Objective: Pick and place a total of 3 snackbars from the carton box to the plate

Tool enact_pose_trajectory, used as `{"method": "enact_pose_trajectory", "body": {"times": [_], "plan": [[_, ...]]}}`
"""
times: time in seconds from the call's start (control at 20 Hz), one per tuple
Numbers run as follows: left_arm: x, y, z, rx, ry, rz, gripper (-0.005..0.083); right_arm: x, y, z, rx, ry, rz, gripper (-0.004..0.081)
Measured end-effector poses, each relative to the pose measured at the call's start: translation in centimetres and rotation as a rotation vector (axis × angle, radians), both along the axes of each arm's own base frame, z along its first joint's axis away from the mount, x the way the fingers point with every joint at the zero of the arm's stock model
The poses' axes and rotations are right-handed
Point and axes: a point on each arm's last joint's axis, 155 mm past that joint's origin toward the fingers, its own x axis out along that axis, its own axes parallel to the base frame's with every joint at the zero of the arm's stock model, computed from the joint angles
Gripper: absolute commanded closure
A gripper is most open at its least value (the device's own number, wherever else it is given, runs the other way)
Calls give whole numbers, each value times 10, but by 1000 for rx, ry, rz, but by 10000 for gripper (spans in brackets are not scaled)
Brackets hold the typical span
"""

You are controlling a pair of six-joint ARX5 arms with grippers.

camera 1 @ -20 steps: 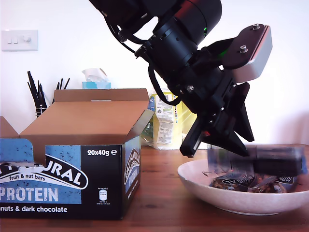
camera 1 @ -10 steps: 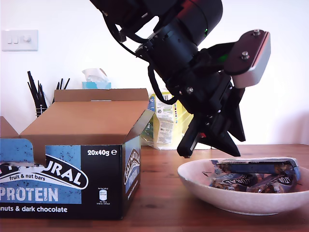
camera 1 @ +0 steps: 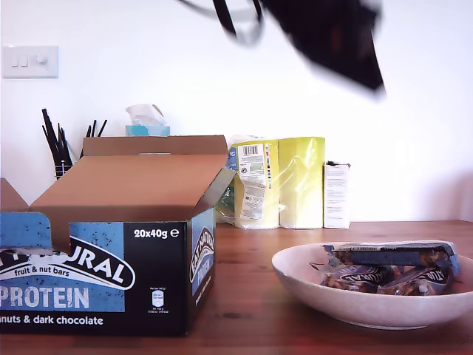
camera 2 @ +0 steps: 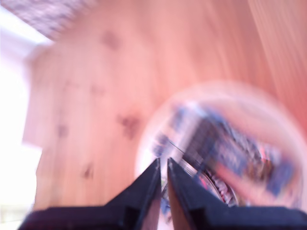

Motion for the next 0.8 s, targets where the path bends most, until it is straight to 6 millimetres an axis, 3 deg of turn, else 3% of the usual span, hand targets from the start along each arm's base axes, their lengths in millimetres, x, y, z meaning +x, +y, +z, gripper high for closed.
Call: {"method": "enact_pose_trajectory", "body": {"times": [0.1,0.2,0.35,0.6,0.8], "plan": [[3,23,34,-113,96,108,794,5,4,8,25,-37,4,783],[12,49,38,-131,166,200,794,12,13,6,47,-59,24,783],[33,73,22,-134,231,311,794,26,32,-11,69,-71,71,783],[52,113,-26,-153,271,425,794,57,54,-22,82,-105,89,783],[80,159,-22,-270,243,545,794,97,54,-27,88,-109,41,783]]}}
